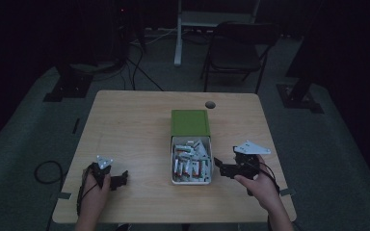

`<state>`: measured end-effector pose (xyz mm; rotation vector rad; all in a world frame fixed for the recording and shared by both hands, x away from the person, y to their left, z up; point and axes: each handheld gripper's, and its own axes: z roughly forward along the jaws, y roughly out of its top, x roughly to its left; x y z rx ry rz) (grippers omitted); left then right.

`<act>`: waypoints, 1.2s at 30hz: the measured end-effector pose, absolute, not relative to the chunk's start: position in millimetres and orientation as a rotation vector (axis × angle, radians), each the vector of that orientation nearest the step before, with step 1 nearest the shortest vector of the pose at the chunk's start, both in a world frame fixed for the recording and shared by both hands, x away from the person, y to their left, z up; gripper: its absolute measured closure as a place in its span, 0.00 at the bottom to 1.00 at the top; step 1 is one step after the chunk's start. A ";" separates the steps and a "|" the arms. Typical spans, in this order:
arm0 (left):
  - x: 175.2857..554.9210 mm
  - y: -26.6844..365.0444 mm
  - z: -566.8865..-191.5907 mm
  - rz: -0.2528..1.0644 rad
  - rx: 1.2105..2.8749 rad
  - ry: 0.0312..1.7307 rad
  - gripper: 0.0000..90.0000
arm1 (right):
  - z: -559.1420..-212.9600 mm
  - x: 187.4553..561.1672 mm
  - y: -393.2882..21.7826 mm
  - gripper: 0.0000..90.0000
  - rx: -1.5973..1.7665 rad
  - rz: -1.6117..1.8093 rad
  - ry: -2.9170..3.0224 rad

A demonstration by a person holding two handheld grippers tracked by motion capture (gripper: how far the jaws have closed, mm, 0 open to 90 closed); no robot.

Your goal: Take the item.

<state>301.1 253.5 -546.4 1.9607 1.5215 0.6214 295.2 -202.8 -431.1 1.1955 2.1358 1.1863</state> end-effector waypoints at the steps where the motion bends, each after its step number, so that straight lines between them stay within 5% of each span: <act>1: 301.1 253.5 -546.4 0.621 1.960 1.522 0.03 | -429.2 294.7 -200.9 0.16 1.188 1.194 2.134; 10: 301.1 253.5 -546.4 0.622 1.960 1.522 0.03 | -418.2 290.3 -184.9 0.19 1.120 1.230 2.159; 22: 301.1 253.5 -546.4 0.621 1.960 1.522 0.03 | -421.1 287.4 -155.3 0.43 1.057 1.238 2.228; 36: 301.1 253.5 -546.4 0.622 1.961 1.521 0.03 | -445.2 292.3 -124.6 0.51 1.072 1.192 2.266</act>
